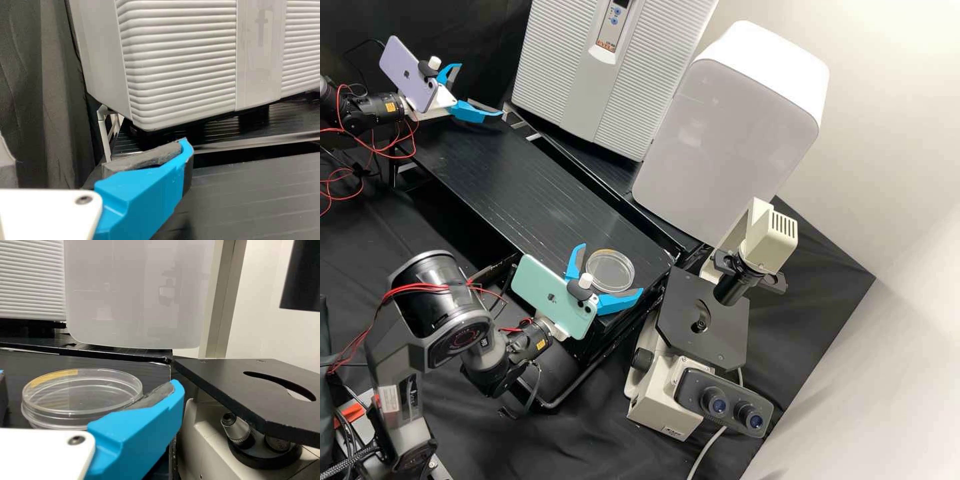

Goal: Slide the petri dish to the right

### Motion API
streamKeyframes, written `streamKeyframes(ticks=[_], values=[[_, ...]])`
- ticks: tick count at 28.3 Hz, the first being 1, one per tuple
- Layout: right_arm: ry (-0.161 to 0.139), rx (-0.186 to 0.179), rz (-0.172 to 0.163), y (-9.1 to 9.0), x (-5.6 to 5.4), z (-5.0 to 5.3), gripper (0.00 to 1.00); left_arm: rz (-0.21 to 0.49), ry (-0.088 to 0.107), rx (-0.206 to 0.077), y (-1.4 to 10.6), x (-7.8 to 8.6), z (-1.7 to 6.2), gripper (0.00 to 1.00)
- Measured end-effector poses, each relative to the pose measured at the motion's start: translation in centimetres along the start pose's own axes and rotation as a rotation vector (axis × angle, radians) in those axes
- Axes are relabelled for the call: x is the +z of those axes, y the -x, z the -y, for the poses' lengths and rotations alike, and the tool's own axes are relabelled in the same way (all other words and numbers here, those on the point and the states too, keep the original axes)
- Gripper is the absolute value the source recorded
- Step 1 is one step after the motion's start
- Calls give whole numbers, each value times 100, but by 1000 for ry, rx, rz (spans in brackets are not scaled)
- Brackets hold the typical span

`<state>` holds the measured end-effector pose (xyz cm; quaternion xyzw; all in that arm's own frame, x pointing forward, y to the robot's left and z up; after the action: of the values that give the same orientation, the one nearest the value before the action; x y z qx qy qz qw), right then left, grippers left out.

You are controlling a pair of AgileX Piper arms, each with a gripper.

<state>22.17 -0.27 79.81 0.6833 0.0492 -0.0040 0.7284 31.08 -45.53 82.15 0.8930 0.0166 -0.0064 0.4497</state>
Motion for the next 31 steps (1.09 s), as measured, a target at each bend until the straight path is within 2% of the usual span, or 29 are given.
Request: streamKeyframes(ticks=[5,12,18,21,24,25,27,28,31], values=[[5,11,-7,15,-8,-29,100,0,0,0,0,0,0,100],[10,27,-5,185,-22,-106,100,0,0,0,0,0,0,100],[11,58,-50,401,-104,-211,100,0,0,0,0,0,0,100],[13,93,-84,528,-167,-274,100,0,0,0,0,0,0,100],[34,142,-128,620,-252,-362,100,0,0,0,0,0,0,100],[31,152,-138,639,-270,-381,100,0,0,0,0,0,0,100],[47,202,-158,705,-323,-452,100,0,0,0,0,0,0,100],[55,238,-169,754,-357,-501,100,0,0,0,0,0,0,100],[60,295,-184,838,-405,-575,100,0,0,0,0,0,0,100]])
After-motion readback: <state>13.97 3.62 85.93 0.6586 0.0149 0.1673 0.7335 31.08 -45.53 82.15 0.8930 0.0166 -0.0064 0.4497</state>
